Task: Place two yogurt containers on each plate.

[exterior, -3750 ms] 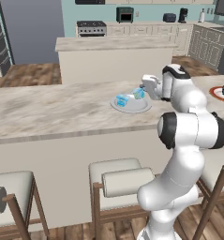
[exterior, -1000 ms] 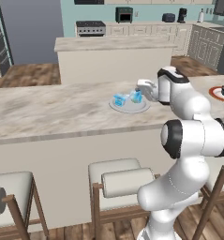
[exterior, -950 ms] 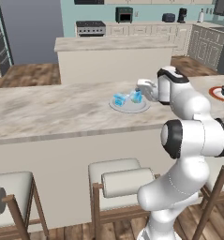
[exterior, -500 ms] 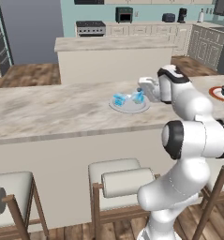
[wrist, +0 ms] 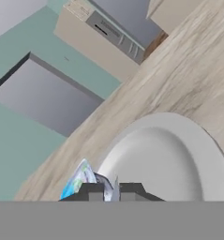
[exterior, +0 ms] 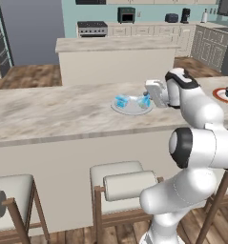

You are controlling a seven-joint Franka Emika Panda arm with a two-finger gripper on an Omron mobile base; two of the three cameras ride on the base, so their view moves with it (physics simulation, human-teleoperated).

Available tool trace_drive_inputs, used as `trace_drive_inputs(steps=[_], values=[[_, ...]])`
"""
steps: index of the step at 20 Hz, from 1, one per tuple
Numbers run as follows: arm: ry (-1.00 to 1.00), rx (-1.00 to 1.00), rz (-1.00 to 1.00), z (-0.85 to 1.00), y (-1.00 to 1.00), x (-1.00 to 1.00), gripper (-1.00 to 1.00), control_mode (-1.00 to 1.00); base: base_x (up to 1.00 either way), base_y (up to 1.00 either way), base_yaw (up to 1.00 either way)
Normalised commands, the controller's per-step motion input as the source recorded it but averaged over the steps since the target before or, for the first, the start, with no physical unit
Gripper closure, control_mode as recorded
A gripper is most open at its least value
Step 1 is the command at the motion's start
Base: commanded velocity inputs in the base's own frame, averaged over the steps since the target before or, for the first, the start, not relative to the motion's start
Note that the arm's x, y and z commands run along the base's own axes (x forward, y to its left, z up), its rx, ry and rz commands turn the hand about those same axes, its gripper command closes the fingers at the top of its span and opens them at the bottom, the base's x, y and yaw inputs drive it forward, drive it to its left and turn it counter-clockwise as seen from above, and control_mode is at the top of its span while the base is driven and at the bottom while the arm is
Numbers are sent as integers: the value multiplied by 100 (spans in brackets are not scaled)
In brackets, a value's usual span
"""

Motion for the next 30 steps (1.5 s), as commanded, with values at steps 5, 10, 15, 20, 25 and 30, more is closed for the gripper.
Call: trace_drive_inputs(steps=[5,10,15,20,25,30], values=[[0,0,0,-12,13,25,100,-100,0,0,0],[-1,0,0,-3,14,53,100,-100,0,0,0],[0,5,0,-22,3,24,100,-100,0,0,0],[0,5,0,-32,0,-4,100,-100,0,0,0],[-1,1,0,-30,0,-26,100,-100,0,0,0],[0,0,0,-34,8,-42,100,-100,0,0,0]])
